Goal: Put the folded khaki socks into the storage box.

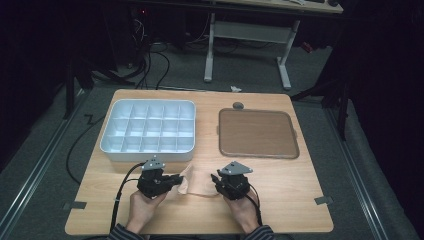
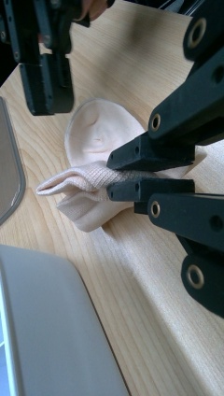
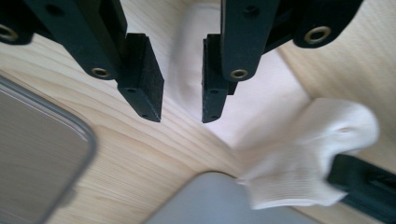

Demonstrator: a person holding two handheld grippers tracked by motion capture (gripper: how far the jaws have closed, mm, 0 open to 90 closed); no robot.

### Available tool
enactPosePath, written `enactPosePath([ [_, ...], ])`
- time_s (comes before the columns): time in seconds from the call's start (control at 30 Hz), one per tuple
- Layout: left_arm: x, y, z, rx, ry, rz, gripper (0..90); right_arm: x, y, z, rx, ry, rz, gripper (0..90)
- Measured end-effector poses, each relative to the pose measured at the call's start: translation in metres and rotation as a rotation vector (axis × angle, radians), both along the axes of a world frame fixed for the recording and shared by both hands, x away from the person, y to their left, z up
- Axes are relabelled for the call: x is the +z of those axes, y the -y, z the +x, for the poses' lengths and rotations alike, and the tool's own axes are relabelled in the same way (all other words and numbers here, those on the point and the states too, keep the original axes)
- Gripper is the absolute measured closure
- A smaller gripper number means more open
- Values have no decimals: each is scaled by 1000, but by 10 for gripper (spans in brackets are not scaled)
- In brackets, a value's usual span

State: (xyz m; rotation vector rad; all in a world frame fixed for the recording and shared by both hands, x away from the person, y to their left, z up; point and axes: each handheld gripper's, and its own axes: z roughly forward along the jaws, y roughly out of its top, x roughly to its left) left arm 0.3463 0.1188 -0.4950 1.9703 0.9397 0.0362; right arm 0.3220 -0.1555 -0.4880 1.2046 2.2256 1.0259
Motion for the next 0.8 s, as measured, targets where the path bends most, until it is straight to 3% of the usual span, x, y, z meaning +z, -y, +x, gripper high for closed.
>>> enactPosePath([
  [0.13,-2,0,-2,7,-3,-9,849,-4,13,1,-39,-29,35,673],
  [0.27,-2,0,-1,8,-8,-14,849,-15,13,0,-37,-58,6,666],
  [0.5,1,3,-3,-7,4,-2,848,-33,10,6,-7,-132,7,780],
  [0.8,5,8,-2,-25,4,15,847,-35,4,8,10,-122,-6,827],
])
